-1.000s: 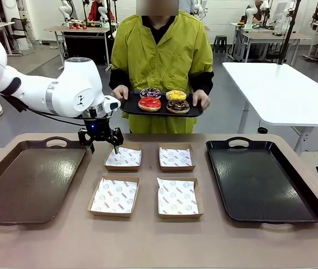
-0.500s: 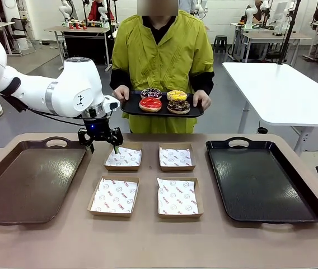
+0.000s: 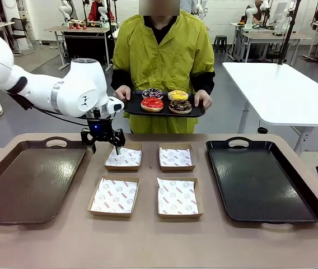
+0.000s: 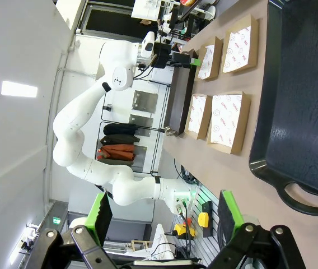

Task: Individually package the donuts and arrange them on the tray.
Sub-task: Pick up one Paper togo box.

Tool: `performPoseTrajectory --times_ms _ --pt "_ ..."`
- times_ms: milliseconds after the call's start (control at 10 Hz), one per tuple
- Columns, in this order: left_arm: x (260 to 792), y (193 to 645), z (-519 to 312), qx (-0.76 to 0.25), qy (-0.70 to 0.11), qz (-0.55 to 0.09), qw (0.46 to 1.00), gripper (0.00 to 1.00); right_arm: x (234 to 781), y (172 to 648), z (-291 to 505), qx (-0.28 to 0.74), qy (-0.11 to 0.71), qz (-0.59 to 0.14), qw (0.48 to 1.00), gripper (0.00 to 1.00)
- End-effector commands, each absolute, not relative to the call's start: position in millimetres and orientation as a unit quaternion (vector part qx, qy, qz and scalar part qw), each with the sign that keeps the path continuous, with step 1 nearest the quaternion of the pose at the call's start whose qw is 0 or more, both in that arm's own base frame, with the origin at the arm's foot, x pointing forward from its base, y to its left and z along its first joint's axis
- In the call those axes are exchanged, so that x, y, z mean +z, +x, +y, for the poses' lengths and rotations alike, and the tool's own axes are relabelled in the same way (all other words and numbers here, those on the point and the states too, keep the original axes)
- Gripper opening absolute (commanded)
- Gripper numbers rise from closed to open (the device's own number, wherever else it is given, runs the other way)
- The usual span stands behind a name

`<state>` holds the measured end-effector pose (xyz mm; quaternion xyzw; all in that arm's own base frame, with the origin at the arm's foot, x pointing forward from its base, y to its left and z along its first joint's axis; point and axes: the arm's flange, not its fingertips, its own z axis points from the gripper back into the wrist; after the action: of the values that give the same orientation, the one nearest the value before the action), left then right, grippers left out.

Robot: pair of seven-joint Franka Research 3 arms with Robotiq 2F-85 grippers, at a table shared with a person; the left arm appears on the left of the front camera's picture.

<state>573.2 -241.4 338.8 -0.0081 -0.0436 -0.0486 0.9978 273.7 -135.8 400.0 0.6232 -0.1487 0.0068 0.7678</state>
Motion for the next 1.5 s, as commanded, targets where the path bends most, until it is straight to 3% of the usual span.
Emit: performPoseTrajectory --times_ms 0,100,200,300,400,600,700,900,1400 --pt "332 591 -250 -0.026 0.024 -0.038 0.999 1.00 400 274 -136 0.009 0.627 -0.151 0.764 1.00" --pt "328 591 -249 -0.025 0.026 -0.041 0.999 1.00 400 274 -136 0.009 0.627 -0.151 0.764 1.00" --pt "329 597 -249 -0.029 0.020 -0.044 0.998 0.45 400 274 -136 0.009 0.627 -0.151 0.764 1.00" --pt "329 595 -249 -0.025 0.018 -0.044 0.999 0.44 400 274 -136 0.009 0.627 -0.151 0.764 1.00" --pt "330 595 -249 -0.025 0.017 -0.045 0.999 0.00 400 274 -136 0.009 0.627 -0.151 0.764 1.00" --pt "328 597 -249 -0.024 0.016 -0.041 0.999 0.00 400 274 -136 0.009 0.627 -0.151 0.764 1.00" --pt "328 599 -249 -0.025 0.017 -0.038 0.999 0.18 400 274 -136 0.009 0.627 -0.151 0.764 1.00" --pt "324 601 -249 -0.023 0.017 -0.032 0.999 0.00 400 274 -136 0.009 0.627 -0.151 0.764 1.00" --pt "329 603 -250 -0.021 0.014 -0.029 0.999 0.00 400 274 -136 0.009 0.627 -0.151 0.764 1.00"
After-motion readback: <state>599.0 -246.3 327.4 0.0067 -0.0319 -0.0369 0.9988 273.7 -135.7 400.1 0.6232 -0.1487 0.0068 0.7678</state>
